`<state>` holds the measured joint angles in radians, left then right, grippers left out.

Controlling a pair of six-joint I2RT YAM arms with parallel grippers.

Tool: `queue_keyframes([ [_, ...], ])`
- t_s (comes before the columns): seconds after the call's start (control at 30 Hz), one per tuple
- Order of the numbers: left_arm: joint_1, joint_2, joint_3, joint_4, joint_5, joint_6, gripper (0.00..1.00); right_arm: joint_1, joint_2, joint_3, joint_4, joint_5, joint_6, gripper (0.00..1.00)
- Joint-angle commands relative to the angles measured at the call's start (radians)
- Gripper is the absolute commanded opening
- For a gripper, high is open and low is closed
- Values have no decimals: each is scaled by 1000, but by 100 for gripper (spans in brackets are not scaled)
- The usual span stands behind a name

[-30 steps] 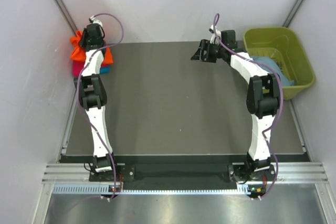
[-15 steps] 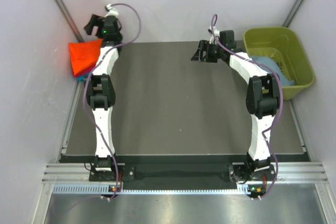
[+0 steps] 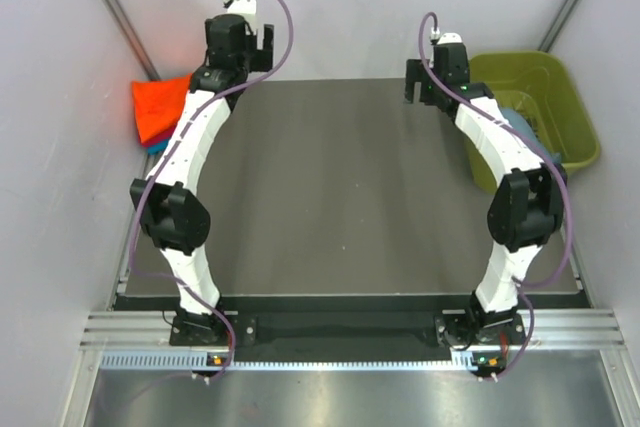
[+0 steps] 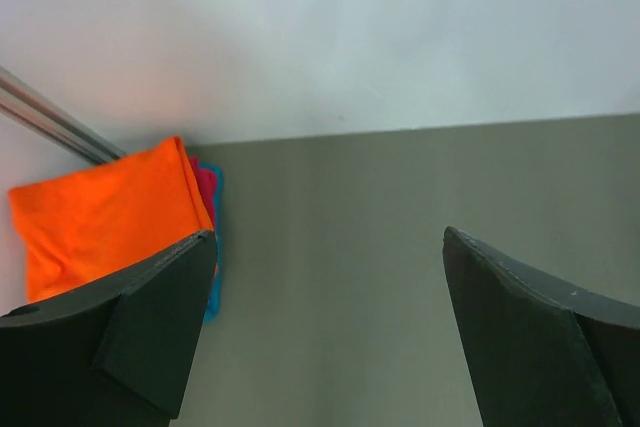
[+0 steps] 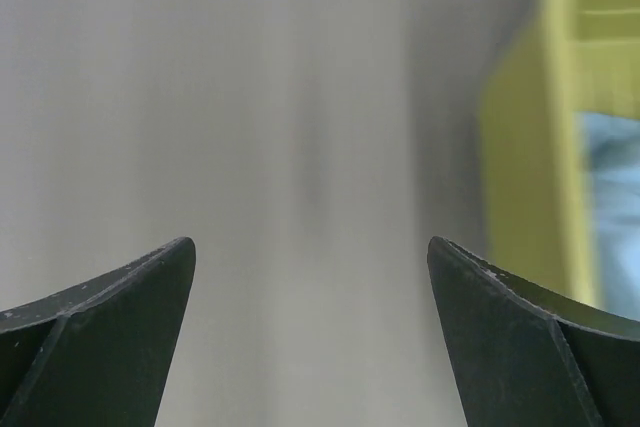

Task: Fold and stack the t-shirts
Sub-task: Neatly place the folded tshirt to the corner

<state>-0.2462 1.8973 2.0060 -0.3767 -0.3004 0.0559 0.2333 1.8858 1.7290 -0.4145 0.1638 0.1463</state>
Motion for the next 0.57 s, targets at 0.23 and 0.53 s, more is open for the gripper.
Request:
queue_keyframes([
  [0.23, 12, -182, -87, -105, 41, -145, 99, 12, -249, -123, -81, 138, -74, 100],
  [0.53, 18, -394, -379, -68, -77, -78, 99, 14, -424, -261, -69, 181, -79, 100],
])
